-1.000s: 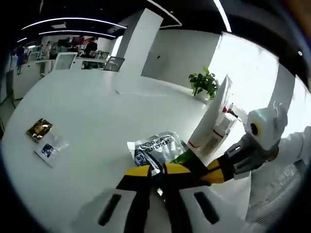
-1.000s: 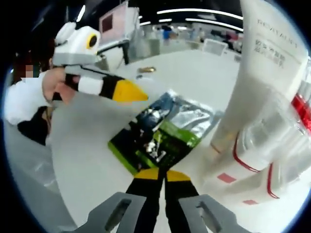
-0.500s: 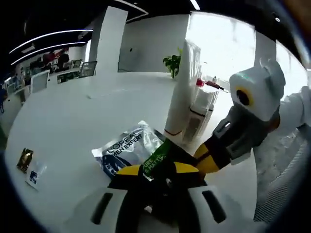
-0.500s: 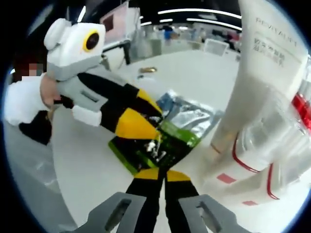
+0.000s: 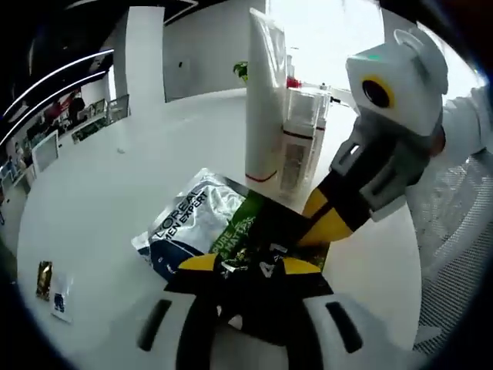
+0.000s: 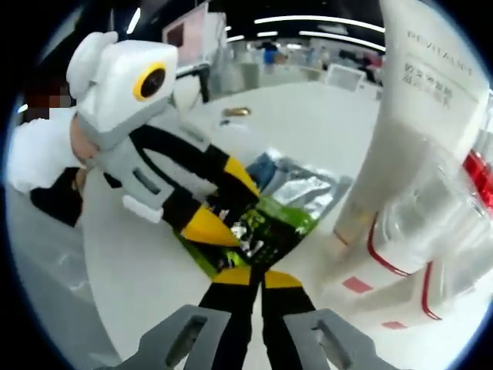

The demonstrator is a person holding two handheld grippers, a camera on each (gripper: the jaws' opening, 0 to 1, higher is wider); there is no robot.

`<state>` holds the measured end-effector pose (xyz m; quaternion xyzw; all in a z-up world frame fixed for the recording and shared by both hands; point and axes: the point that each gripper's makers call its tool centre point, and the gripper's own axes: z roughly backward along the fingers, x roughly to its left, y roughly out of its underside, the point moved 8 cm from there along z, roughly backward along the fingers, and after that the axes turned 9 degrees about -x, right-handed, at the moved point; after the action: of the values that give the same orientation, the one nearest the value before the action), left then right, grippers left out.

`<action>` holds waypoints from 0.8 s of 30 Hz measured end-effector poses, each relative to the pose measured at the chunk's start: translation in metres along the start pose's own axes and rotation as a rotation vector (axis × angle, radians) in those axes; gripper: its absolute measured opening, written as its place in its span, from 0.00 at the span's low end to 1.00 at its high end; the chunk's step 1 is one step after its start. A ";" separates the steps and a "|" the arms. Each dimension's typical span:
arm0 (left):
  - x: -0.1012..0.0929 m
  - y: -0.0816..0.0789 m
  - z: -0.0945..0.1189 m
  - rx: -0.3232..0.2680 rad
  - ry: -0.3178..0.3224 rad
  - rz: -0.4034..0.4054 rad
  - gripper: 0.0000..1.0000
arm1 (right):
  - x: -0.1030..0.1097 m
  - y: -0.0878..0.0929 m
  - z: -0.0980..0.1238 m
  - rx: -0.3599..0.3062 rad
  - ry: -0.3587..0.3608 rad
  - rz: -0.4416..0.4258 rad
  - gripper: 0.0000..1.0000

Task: Arrange the skincare products in the storage area until every visible bottle or jar stands upright without overlapping.

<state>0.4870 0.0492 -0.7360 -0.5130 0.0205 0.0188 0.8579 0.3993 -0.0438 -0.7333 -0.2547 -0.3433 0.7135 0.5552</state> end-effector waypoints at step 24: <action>0.001 0.002 0.000 -0.009 -0.009 0.029 0.30 | 0.000 0.001 0.024 0.007 0.006 0.126 0.01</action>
<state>0.4879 0.0503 -0.7378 -0.5166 0.0242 0.0335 0.8552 0.3810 -0.0494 -0.7193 -0.2762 -0.3222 0.7474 0.5111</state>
